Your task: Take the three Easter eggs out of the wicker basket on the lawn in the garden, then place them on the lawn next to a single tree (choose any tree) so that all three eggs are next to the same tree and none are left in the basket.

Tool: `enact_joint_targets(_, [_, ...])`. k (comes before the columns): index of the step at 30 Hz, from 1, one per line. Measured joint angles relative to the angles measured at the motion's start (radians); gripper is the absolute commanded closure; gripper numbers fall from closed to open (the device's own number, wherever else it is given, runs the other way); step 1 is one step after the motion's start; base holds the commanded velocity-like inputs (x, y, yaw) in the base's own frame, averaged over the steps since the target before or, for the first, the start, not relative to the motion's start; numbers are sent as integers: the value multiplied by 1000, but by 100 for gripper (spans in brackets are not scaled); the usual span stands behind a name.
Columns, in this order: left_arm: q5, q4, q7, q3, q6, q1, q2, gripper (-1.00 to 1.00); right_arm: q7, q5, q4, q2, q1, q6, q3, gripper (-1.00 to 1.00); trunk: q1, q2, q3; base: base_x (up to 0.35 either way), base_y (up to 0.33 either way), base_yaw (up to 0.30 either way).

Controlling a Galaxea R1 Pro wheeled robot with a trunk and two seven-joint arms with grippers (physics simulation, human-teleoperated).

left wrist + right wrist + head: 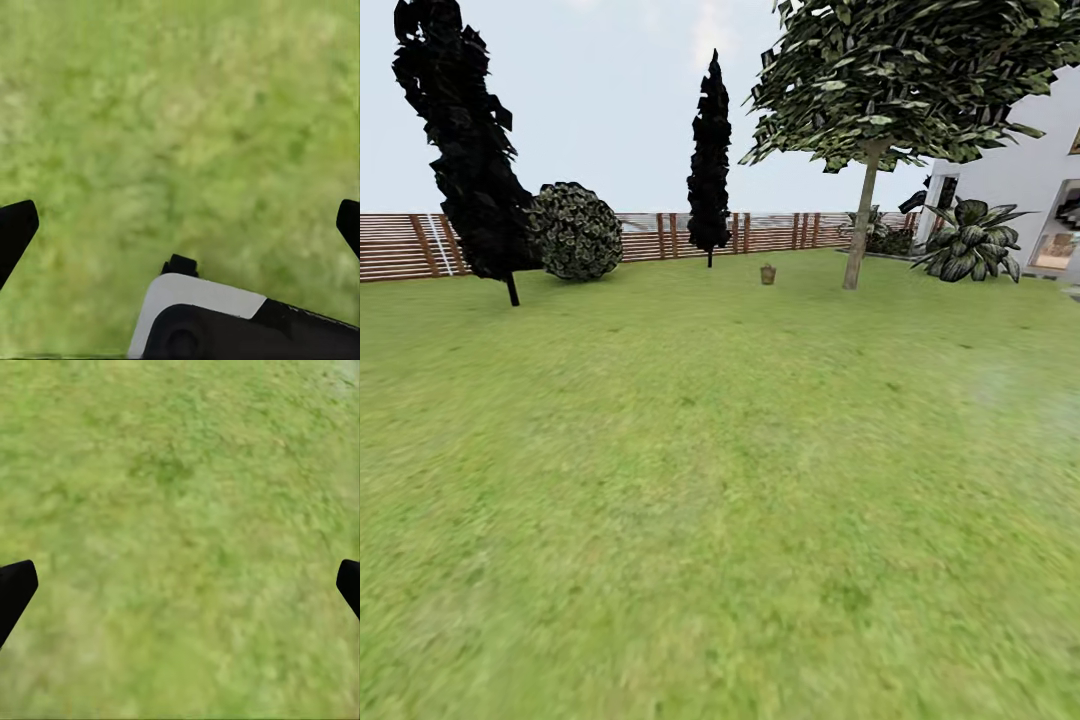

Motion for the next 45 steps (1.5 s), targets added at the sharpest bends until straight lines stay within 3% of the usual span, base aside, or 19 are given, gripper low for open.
enact_joint_targets(3, [125, 35, -4, -1, 94, -44, 48, -100, 0, -1, 0, 0, 0, 0, 0, -100, 0, 0, 0, 325, -129, 0])
enact_joint_targets(7, [173, 44, -5, -2, 120, -58, 61, -100, 0, -1, 0, 0, 0, 0, 0, -100, 0, 0, 0, 325, -124, 0])
enact_joint_targets(26, [179, 51, -5, -6, 119, -60, 39, -100, 0, -1, 0, -1, 0, 2, 0, -100, 0, 0, 0, 325, -101, 0])
enact_joint_targets(33, [179, 57, -6, -6, 79, -60, 37, -100, 0, -1, 0, -1, 0, 3, -1, -100, 0, 0, 0, 328, -6, 0])
enact_joint_targets(45, [178, 60, -6, -6, 74, -60, 36, -100, 0, -1, 0, -1, -1, 3, -1, -100, 0, 0, 0, 330, 0, 0])
